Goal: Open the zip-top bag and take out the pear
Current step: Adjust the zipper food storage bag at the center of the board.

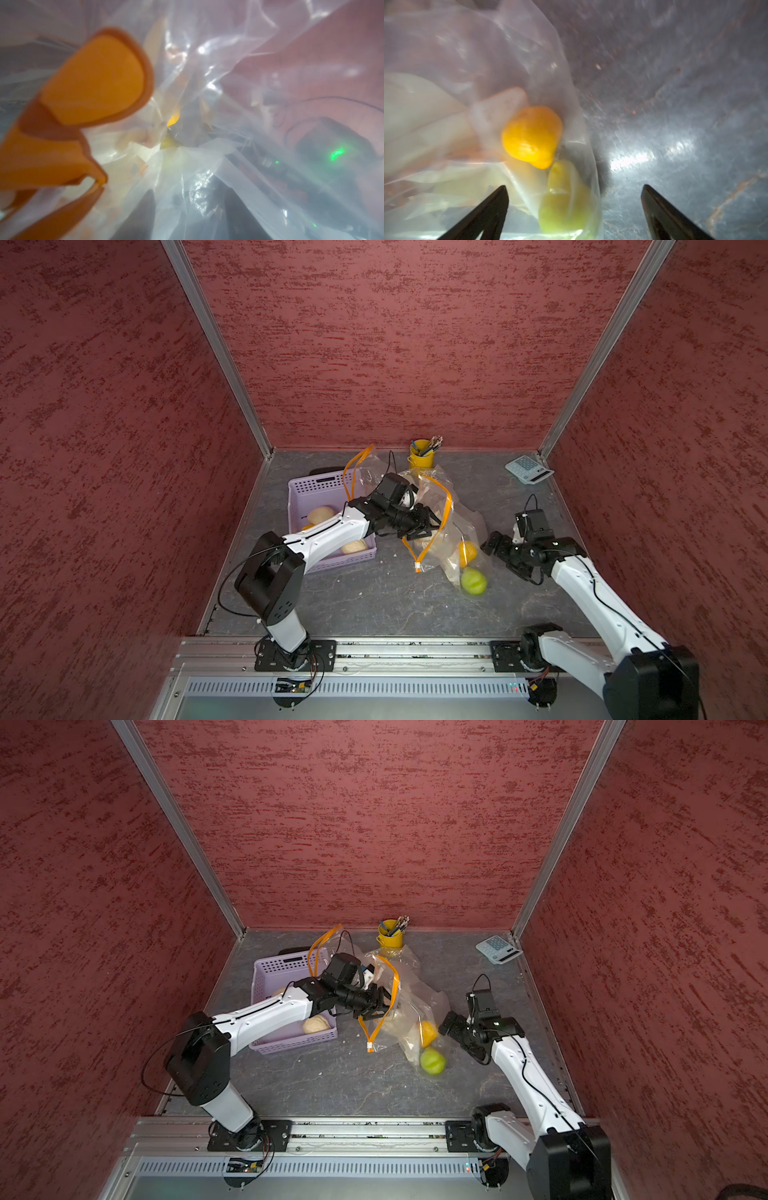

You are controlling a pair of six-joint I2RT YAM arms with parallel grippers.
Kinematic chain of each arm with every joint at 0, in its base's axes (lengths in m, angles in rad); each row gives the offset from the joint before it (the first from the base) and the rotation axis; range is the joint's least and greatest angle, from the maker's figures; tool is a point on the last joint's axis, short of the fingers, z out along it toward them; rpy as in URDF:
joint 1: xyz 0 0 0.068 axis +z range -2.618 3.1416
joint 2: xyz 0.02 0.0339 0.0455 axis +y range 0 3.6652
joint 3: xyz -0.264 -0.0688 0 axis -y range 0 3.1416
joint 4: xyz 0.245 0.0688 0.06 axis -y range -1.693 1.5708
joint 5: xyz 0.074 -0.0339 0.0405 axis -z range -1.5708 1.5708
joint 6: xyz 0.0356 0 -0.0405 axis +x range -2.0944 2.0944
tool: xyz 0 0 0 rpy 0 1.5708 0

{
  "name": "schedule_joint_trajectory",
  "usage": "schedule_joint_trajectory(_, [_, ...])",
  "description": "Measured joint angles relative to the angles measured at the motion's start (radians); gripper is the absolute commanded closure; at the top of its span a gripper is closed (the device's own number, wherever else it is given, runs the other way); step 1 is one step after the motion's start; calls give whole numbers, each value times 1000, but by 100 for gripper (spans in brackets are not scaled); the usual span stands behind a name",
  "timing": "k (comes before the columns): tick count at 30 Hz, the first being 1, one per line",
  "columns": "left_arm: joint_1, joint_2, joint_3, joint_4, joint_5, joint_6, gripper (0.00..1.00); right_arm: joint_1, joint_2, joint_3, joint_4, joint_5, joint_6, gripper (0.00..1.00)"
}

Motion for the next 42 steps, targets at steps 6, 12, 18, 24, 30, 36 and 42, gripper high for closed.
schedule_joint_trajectory(6, [18, 0, -74, 16, 10, -1, 47, -24, 13, -126, 286, -148, 61, 2])
schedule_joint_trajectory(12, [27, 0, -116, 35, 9, -4, 47, -24, 84, -219, 510, -262, 90, 35])
schedule_joint_trajectory(18, [27, -2, -143, 65, 4, -10, 47, -24, 177, -236, 674, -327, 109, 71])
schedule_joint_trajectory(24, [30, -16, -181, 83, -8, -11, 47, -25, 169, -216, 662, -315, 96, 100])
schedule_joint_trajectory(30, [35, -24, -211, 112, -10, -28, 42, -25, 63, -110, 457, -278, 44, 100])
schedule_joint_trajectory(36, [35, -54, -225, 208, 0, -63, 32, -8, -8, 206, 190, -200, -57, 100])
schedule_joint_trajectory(42, [28, -77, -267, 327, -16, -109, 27, 110, 67, 568, -52, -31, -171, 100])
